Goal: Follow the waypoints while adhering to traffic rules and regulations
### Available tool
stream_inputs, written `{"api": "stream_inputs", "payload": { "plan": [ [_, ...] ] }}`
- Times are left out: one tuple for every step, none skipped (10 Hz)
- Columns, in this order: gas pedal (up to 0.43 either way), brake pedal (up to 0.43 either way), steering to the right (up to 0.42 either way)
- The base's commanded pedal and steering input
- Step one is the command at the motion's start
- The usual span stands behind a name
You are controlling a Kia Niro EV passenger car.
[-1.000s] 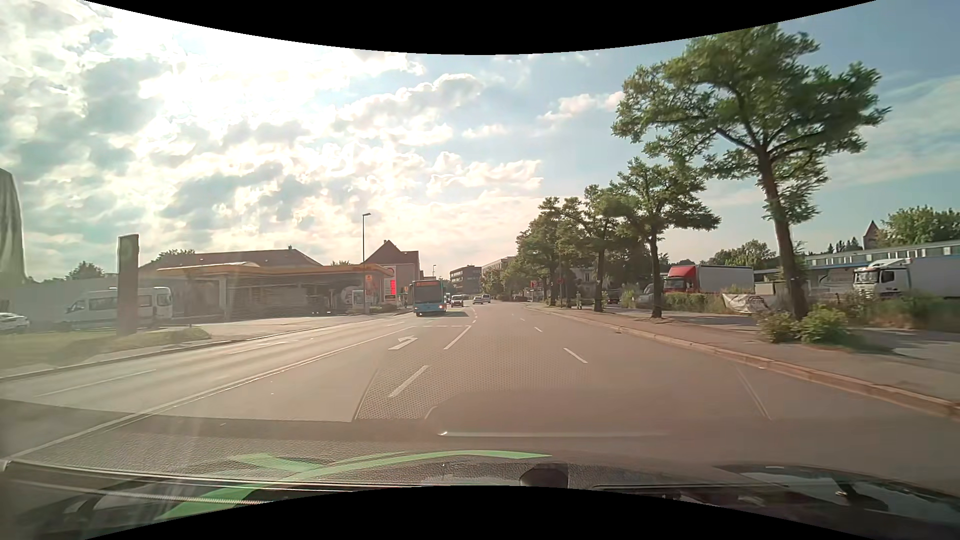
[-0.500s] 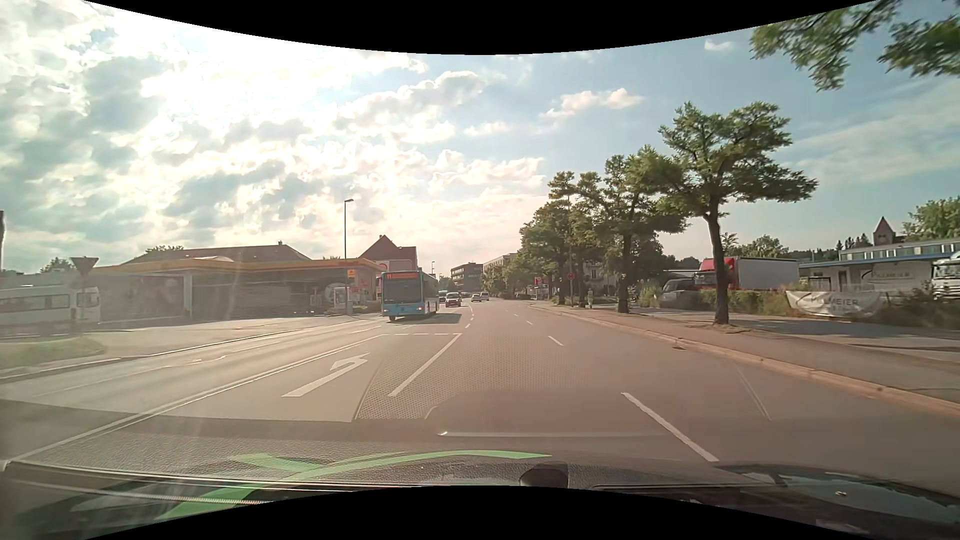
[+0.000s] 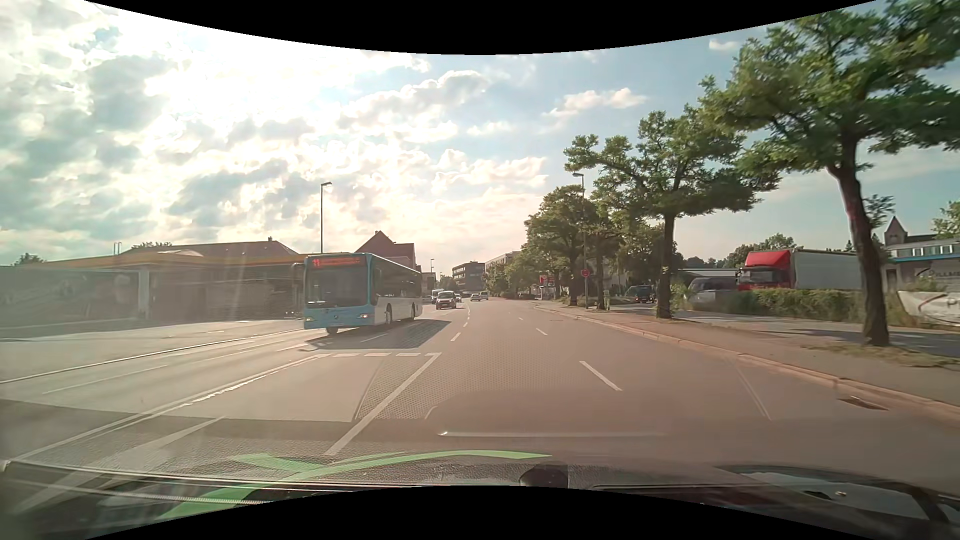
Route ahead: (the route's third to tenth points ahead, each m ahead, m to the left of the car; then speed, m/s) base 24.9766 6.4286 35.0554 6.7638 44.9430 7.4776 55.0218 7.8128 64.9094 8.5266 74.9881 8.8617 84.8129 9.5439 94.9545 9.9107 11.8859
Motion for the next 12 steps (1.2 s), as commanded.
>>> {"api": "stream_inputs", "payload": {
  "plan": [
    [0.110, 0.000, -0.007],
    [0.118, 0.000, -0.007],
    [0.130, 0.000, -0.007],
    [0.138, 0.000, -0.008],
    [0.138, 0.000, -0.008],
    [0.138, 0.000, -0.008],
    [0.138, 0.000, -0.008],
    [0.138, 0.000, -0.009],
    [0.138, 0.000, -0.011],
    [0.138, 0.000, -0.015],
    [0.138, 0.000, -0.017],
    [0.138, 0.000, -0.018]
  ]
}}
